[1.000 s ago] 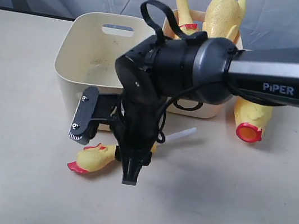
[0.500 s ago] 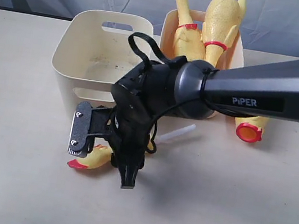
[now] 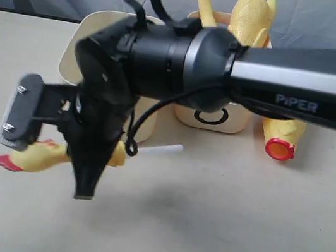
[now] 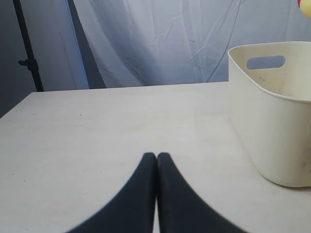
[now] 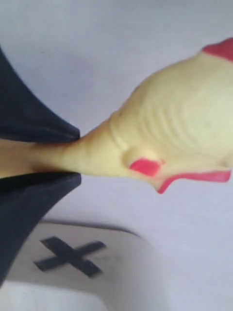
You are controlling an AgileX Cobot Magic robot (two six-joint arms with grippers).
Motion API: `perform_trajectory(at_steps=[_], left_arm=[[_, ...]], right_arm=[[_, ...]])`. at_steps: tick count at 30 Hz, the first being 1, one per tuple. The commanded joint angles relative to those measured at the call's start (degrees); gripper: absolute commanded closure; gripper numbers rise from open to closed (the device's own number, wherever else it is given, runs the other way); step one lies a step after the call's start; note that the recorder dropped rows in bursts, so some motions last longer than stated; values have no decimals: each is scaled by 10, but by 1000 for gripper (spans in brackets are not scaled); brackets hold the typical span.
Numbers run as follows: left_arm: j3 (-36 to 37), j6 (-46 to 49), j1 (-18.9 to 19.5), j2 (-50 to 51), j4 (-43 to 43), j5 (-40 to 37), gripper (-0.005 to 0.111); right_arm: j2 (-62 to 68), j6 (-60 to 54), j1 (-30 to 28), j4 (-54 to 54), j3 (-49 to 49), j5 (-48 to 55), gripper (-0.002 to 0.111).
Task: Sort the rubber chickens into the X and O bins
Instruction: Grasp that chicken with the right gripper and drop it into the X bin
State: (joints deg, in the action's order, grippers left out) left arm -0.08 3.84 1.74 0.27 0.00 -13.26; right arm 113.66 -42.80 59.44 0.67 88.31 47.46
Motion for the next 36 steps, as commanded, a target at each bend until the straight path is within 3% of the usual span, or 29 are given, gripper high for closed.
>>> perform_trajectory(at_steps=[1,8,13,15,16,17,19,21,24,27,30,36], left_arm=[[1,-2,-3,-3,-4,0,107],[1,-2,-3,-3,-4,0,107],[1,-2,-3,-3,-4,0,107],[1,-2,-3,-3,-4,0,107],[1,-2,-3,-3,-4,0,107],[1,-2,-3,-3,-4,0,107],[1,-2,-3,-3,-4,0,107],[1,-2,-3,-3,-4,0,107],[1,-2,-3,-3,-4,0,107],[1,-2,-3,-3,-4,0,107],[1,-2,-3,-3,-4,0,107],[1,-2,-3,-3,-4,0,107]], right_arm=[[-45,-1,23,31,53,4,109],[-86,-1,-9,7,92,-107,109],[-81,8,-76,9,92,-315,109],[-56,100,-125,12,92,-405,109],[-39,170,-158,22,92,-417,100],[-32,192,-170,25,92,-413,94],[-13,267,-201,37,92,-404,58],[-11,274,-201,45,92,-405,41],[-26,272,-203,35,92,-373,46],[-55,272,-231,-27,91,-267,46],[-67,292,-301,-67,90,-155,46],[-67,378,-394,-68,90,-81,46]])
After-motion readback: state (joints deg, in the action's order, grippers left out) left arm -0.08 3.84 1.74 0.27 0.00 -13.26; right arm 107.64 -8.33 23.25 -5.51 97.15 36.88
